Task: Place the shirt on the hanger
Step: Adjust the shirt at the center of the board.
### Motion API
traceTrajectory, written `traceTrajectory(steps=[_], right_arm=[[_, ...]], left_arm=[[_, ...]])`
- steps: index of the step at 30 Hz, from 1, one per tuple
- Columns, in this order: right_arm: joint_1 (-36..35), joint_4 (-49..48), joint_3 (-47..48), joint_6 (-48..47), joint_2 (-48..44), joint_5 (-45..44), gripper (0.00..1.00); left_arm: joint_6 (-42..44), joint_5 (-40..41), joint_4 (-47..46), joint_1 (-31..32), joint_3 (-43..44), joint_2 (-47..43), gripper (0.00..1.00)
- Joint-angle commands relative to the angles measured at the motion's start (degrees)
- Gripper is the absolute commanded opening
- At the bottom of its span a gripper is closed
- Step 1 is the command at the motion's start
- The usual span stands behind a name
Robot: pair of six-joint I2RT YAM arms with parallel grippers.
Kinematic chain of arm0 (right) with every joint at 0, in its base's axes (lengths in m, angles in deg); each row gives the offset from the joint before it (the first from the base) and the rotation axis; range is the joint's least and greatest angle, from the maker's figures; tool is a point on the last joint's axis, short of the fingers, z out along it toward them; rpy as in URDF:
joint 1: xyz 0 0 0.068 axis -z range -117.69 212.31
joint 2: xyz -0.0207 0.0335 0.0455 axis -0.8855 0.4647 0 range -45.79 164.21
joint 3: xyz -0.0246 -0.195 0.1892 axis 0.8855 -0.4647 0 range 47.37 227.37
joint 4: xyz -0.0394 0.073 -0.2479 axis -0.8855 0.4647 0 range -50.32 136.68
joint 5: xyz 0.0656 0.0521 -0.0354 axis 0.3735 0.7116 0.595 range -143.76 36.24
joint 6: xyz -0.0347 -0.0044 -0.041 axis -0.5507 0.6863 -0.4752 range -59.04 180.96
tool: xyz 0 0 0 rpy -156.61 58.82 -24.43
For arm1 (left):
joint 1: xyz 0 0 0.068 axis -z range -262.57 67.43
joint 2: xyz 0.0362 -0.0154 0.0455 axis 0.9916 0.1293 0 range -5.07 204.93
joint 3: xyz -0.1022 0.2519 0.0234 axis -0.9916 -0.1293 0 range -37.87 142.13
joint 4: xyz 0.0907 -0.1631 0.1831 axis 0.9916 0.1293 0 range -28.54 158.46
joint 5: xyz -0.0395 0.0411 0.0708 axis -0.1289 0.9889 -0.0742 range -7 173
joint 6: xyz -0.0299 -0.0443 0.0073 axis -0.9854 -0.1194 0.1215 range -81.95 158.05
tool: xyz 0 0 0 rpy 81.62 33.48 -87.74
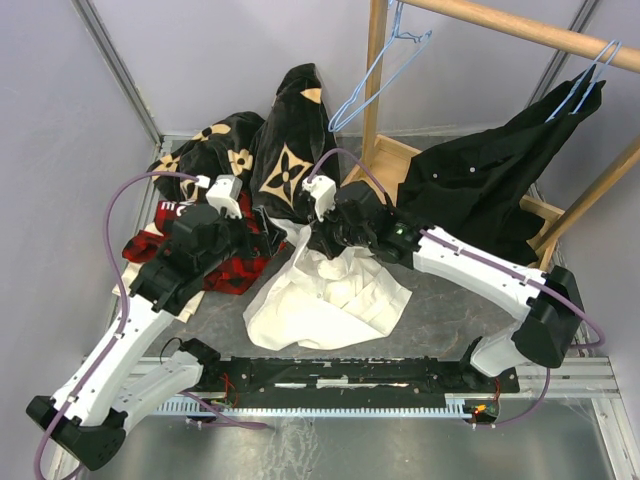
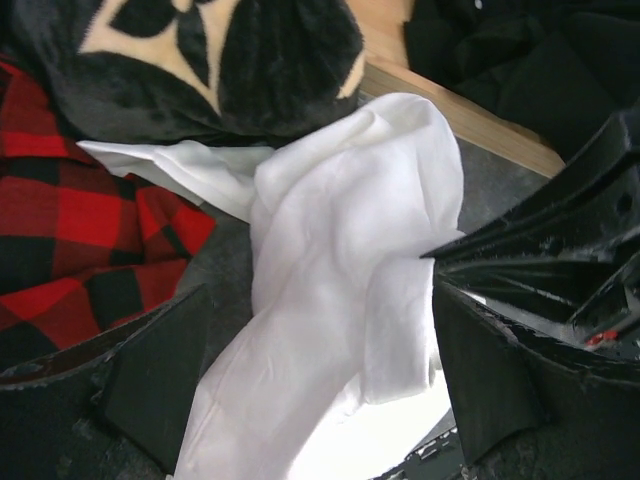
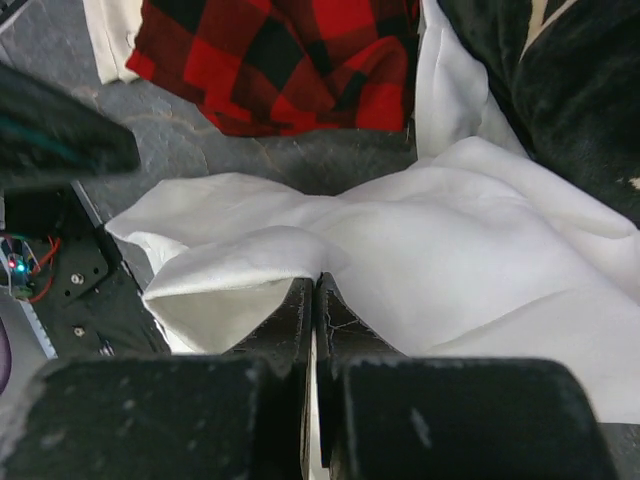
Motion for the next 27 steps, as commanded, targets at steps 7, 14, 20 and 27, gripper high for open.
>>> traceTrajectory(steps=[7,14,20,27], right_arm=[[0.4,0.1,7.2,5.2,2.8,-2.3,0.0],[1.3,-0.1,7.1,7.8,4.4,-1.6,0.0],[1.5,-0.2,6.9,8.1,4.7,-0.9,0.0],[1.8,-1.0,6.1,8.2,4.4,0.6,0.0]], left_arm=[[-1.6,-8.5,-10.7,3.2,-7.6,-2.3,0.87],[-1.3,-1.7,-12.6,10.8,-10.5,-1.0,0.87],[0.4,8.4,-7.9,13.3,-9.2,1.3,0.78],[0.6,14.5,-4.4,13.3,-7.7,3.0,0.6]])
